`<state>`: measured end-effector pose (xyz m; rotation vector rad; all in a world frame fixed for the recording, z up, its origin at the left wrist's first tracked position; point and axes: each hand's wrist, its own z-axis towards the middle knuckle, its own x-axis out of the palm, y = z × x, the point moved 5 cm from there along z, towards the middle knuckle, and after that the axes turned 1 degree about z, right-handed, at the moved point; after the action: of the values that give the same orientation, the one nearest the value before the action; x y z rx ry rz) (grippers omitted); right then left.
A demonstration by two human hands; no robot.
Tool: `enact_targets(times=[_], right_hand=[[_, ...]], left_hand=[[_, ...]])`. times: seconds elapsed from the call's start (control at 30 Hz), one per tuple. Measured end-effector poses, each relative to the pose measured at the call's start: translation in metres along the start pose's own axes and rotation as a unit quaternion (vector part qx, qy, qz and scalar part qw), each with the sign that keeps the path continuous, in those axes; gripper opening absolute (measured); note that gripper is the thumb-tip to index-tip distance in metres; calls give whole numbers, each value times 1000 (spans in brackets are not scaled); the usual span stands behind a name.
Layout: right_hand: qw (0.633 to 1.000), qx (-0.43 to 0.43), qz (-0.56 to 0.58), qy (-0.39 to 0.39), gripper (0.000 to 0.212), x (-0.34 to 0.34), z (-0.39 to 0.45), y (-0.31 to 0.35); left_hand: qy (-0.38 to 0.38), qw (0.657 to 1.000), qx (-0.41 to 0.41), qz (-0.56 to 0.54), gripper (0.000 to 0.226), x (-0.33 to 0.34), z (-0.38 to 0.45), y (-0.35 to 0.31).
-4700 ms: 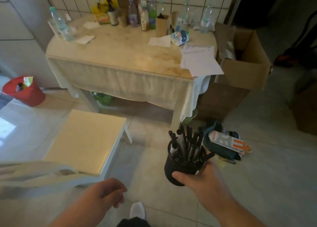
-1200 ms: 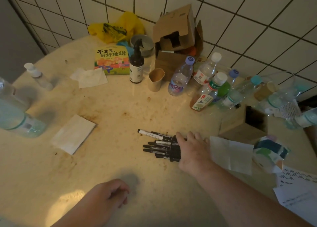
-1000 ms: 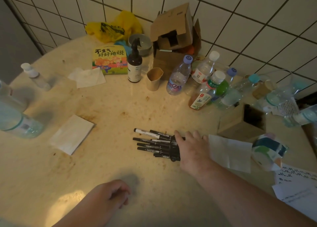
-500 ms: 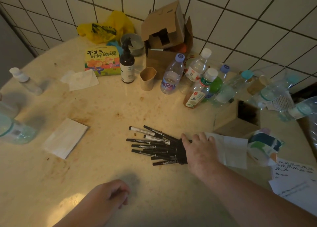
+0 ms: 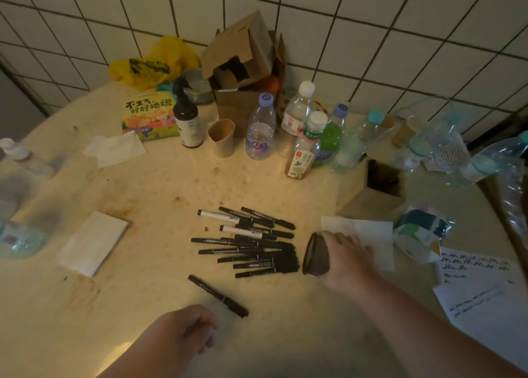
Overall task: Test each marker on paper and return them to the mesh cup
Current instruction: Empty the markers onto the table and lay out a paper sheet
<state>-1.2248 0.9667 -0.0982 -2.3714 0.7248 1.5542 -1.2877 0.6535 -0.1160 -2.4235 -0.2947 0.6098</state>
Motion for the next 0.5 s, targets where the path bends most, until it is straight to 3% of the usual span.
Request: enact_targets(times=[0.17, 0.33, 0.43, 0.5], right_hand=[[984, 70, 161, -40, 93, 15, -17, -39], [862, 77, 496, -69, 83, 21, -24, -47], [821, 66, 562, -77, 88, 29, -20, -45], [813, 72, 575, -65, 91, 39, -19, -43]], left_hand=[[2, 1000, -4, 7, 31, 17, -10, -4], [3, 999, -36, 25, 18, 38, -21, -13], [-8, 999, -45, 30, 17, 49, -28, -22], [3, 998, -43, 39, 22, 55, -33, -28]])
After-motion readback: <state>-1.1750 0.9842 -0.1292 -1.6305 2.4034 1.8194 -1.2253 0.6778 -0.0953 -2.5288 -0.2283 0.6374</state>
